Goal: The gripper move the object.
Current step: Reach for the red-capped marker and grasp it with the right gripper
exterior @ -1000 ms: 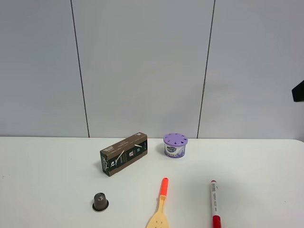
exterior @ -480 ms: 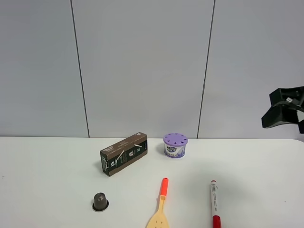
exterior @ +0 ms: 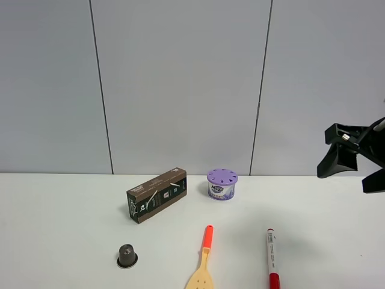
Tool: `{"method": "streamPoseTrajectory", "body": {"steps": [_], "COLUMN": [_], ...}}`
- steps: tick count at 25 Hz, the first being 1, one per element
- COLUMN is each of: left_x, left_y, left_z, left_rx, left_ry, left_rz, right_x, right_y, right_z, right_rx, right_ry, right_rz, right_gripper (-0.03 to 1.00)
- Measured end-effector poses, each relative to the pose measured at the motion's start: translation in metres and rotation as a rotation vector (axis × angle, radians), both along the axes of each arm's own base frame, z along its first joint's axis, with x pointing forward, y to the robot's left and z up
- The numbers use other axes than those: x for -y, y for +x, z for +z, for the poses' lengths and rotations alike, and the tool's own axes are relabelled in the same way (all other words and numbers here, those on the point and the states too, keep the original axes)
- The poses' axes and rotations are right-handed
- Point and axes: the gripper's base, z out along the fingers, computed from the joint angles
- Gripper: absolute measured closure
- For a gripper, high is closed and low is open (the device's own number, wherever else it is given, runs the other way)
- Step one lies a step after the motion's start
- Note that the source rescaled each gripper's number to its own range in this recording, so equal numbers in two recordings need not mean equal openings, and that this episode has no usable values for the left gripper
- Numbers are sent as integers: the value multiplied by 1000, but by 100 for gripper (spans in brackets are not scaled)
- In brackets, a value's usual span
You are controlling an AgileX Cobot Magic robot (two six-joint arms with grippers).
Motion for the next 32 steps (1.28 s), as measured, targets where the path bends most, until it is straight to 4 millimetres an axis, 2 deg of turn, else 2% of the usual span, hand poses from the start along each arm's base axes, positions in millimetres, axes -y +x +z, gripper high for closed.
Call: {"method": "streamPoseTrajectory", "body": {"steps": [8, 19, 28, 32], "left_x": [0, 0, 0, 0], "left_y": [0, 0, 0, 0], "left_z": [0, 0, 0, 0], "left_rx": [0, 0, 0, 0], "left_ry": [-1, -1, -1, -1], "left_rz": [-1, -1, -1, -1], "right_x": [-31, -69, -73, -60], "right_y": [-8, -12, -14, -13], "right_z": [-1, -17, -18, -21], "right_rx": [-14, -85, -128, -176], "right_ry": [14, 103, 155, 131], "right_rz": [121, 182, 155, 122], "right_gripper": [31, 32, 19, 17]}}
